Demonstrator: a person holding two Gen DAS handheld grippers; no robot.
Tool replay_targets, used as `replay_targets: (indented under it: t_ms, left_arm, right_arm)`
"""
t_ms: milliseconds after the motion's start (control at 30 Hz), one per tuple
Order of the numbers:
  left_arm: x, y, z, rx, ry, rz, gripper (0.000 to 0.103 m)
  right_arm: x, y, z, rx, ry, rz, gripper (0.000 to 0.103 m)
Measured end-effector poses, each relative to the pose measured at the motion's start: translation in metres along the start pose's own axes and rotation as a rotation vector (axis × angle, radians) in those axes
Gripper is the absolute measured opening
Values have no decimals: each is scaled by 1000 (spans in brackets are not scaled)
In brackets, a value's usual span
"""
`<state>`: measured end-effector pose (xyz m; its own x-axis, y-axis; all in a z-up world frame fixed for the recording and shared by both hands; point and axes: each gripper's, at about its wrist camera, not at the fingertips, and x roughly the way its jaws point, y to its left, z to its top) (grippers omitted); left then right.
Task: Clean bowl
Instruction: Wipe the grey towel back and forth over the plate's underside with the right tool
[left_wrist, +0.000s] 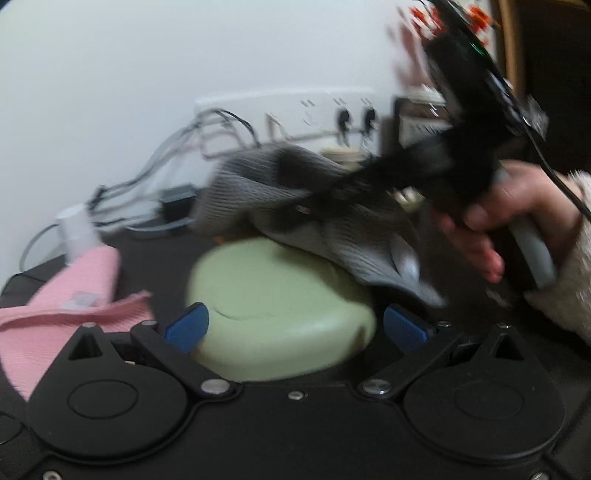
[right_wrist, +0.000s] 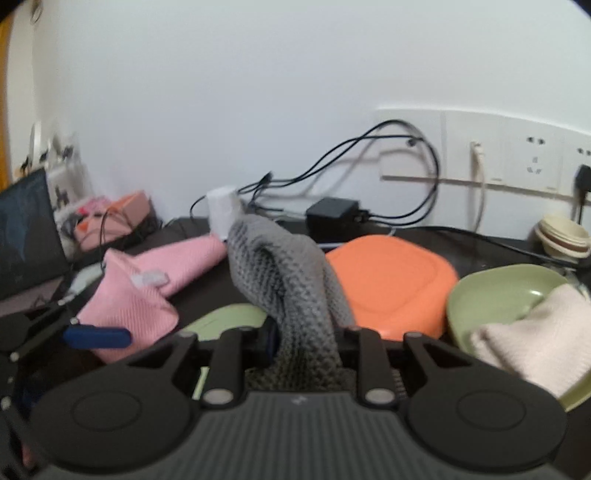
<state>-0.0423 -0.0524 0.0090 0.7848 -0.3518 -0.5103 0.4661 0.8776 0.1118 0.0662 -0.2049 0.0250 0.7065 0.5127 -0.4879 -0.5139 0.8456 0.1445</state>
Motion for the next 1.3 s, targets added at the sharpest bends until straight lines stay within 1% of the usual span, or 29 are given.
replay_targets:
  t_ms: [100, 200, 233, 300, 400, 533, 633, 800, 900, 967, 1033, 1100, 1133, 1233, 1300]
  left_arm:
    - [8, -11, -3, 64, 41, 70, 103]
    - [11, -6, -2, 39, 59, 84, 103]
    - [13, -1, -2, 28, 75, 85, 103]
    - [12, 6, -2, 4, 78, 66, 103]
    - [13, 7, -1, 22, 97, 60, 103]
    - [17, 17, -1, 1, 141, 62, 103]
    - [13, 29, 0, -59, 134, 122, 103]
    - [3, 45, 5, -132, 91, 227, 103]
    - [-2, 51, 9, -151, 68, 325, 103]
    - [-6, 57, 11, -187, 46, 313, 103]
    - [-9, 58, 13, -213, 39, 252, 103]
    - [-9, 52, 14, -203, 45, 209, 103]
    - [-9, 48, 14, -192, 48, 190, 103]
    - [-9, 38, 14, -170, 65, 160, 103]
    - [-7, 37, 14, -180, 82, 135, 103]
  right_arm:
    - [8, 4, -4, -21, 22, -11, 23]
    - [7, 3, -4, -13, 34, -2, 24]
    - [6, 3, -5, -11, 38, 2, 24]
    - [4, 4, -5, -14, 45, 6, 24]
    - [4, 7, -5, -30, 49, -4, 24]
    - [2, 7, -5, -36, 54, 6, 24]
    - [2, 5, -5, -39, 55, 3, 24]
    - [3, 2, -4, -28, 61, 7, 24]
    - [2, 4, -5, -32, 67, 20, 24]
    - [1, 7, -5, -37, 77, 49, 24]
    - [0, 12, -6, -54, 89, 78, 24]
    - [0, 15, -6, -48, 101, 132, 24]
    - [-1, 14, -5, -19, 96, 161, 24]
    - [-8, 3, 1, 59, -8, 148, 24]
    - [-10, -4, 2, 98, -52, 144, 24]
